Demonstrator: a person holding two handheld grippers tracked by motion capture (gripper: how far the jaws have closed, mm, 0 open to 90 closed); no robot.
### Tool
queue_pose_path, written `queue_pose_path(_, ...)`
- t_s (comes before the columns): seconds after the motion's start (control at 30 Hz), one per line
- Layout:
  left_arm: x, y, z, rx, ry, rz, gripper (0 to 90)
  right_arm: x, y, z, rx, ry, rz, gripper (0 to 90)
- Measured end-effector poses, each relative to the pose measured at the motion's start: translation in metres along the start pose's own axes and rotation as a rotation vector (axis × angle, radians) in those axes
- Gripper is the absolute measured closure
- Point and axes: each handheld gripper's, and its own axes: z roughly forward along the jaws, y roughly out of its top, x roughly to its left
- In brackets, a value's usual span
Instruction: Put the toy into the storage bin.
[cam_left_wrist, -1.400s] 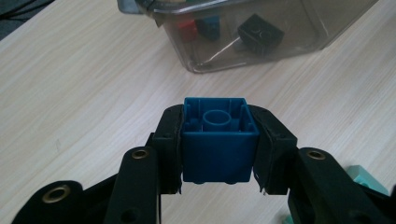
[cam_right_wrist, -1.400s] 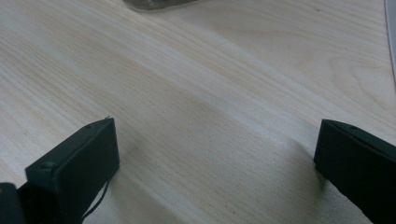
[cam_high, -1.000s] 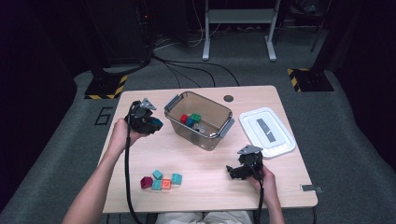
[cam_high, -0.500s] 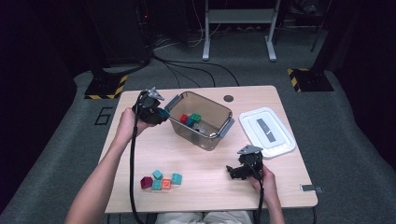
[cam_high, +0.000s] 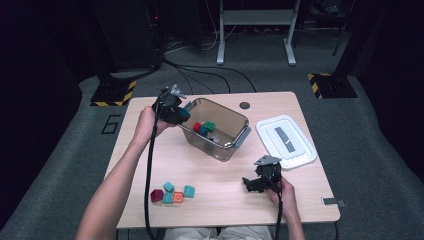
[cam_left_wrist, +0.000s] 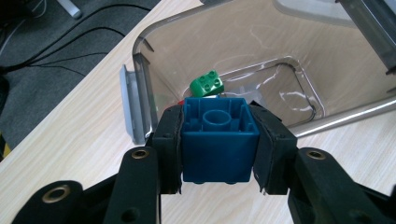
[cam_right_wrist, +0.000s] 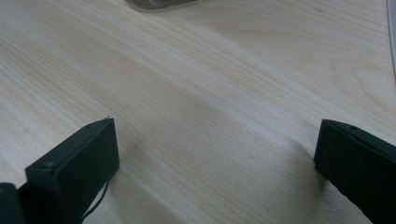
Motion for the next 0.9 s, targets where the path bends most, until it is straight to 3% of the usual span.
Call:
queue_pose_path(0.4,0.006,0.016,0.030,0.045,-0.006,-0.016,58.7,0.000,0.000,0.000,0.000,-0.002,0.001,0.0)
queue_pose_path(0.9,0.005,0.031,0.058,0.062,-0.026,-0.023,58.6,0.000,0.000,0.000,0.000,-0.002,0.000,0.0)
